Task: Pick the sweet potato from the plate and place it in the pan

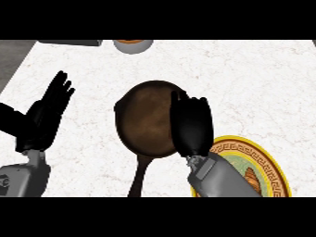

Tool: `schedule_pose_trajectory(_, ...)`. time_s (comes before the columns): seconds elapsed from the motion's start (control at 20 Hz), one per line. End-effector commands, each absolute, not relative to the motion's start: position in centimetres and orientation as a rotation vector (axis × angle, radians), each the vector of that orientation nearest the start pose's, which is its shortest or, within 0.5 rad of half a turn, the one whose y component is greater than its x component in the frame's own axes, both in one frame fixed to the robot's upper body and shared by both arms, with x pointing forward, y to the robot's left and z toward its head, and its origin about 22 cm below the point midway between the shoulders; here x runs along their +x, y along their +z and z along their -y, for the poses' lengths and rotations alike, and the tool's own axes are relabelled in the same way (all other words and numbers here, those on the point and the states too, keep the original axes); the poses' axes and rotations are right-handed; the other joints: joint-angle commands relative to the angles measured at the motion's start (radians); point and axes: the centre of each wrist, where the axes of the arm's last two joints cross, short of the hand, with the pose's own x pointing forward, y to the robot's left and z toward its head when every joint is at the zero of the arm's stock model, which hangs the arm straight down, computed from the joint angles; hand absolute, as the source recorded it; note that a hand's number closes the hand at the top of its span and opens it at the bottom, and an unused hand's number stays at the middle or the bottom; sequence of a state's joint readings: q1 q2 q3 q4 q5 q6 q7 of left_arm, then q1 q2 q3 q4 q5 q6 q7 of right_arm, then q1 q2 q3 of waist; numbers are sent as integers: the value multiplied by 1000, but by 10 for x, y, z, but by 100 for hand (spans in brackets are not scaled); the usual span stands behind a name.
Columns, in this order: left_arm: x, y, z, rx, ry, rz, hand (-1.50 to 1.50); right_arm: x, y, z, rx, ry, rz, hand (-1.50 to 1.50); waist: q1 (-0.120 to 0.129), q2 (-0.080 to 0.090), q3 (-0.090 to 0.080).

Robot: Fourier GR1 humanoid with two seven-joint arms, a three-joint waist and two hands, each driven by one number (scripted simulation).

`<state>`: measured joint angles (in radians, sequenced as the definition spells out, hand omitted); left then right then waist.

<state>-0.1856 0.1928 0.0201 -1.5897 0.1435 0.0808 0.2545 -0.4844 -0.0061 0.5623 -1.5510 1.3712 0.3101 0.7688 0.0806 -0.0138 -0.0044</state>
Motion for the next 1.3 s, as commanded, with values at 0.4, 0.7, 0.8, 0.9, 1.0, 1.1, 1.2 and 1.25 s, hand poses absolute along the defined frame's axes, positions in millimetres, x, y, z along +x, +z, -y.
schedule_pose_trajectory(0.4,296,69,-233,-14,-59,1534,0,271,169,-4,-1556,762,1259,150,69,15,-1)
schedule_pose_trajectory(0.7,297,69,-228,-4,-67,1538,0,285,170,-13,-1559,629,1196,150,53,20,1)
schedule_pose_trajectory(0.8,299,63,-229,2,-47,1529,0,289,179,-18,-1560,586,1218,150,39,22,0)
schedule_pose_trajectory(0.9,302,69,-242,14,-40,1526,0,288,179,-20,-1556,575,1215,150,31,18,1)
schedule_pose_trajectory(1.0,295,60,-245,49,-47,1519,0,296,170,-17,-1546,529,1210,150,16,19,2)
schedule_pose_trajectory(1.1,301,66,-239,30,-28,1536,0,299,170,-20,-1550,523,1231,150,8,20,2)
schedule_pose_trajectory(1.2,296,58,-238,38,-15,1512,0,303,163,-16,-1522,490,1228,150,-9,20,3)
schedule_pose_trajectory(1.25,294,62,-228,37,-16,1527,0,305,150,-13,-1495,510,1205,150,-12,20,4)
